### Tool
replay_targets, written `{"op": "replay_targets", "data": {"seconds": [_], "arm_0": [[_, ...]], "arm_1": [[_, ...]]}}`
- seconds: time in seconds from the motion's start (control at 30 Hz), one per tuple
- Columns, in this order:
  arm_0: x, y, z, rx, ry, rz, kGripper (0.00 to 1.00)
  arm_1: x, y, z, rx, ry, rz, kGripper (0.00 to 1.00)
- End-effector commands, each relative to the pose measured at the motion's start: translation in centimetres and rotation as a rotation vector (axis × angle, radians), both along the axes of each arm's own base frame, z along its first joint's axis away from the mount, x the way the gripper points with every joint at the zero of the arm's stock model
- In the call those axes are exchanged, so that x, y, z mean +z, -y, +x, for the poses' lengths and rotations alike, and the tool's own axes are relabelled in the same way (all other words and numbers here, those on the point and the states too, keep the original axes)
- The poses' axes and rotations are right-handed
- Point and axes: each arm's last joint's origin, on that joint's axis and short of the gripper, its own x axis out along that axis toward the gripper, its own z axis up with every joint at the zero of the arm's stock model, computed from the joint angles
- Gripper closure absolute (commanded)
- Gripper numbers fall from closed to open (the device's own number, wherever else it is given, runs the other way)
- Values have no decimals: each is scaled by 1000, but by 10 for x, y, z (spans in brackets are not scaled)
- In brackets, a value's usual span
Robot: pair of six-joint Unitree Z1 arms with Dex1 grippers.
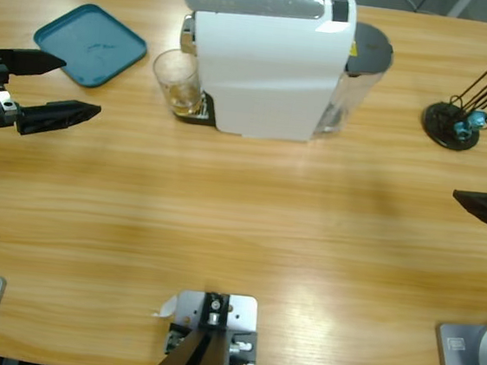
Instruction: Pour coffee
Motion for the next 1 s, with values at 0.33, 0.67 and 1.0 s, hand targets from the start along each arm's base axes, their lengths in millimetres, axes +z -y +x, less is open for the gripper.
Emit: {"op": "replay_targets", "data": {"seconds": [0.33,0.67,1.0], "arm_0": [[-13,1,-2,-16,-46,19,92],[-14,2,-1,-16,-47,21,92],[-14,1,-2,-16,-48,21,92]], "arm_1": [[-14,-1,0,13,-50,-9,0],[-14,-4,3,8,-63,-18,0],[-14,-4,3,10,-65,-16,0]]}}
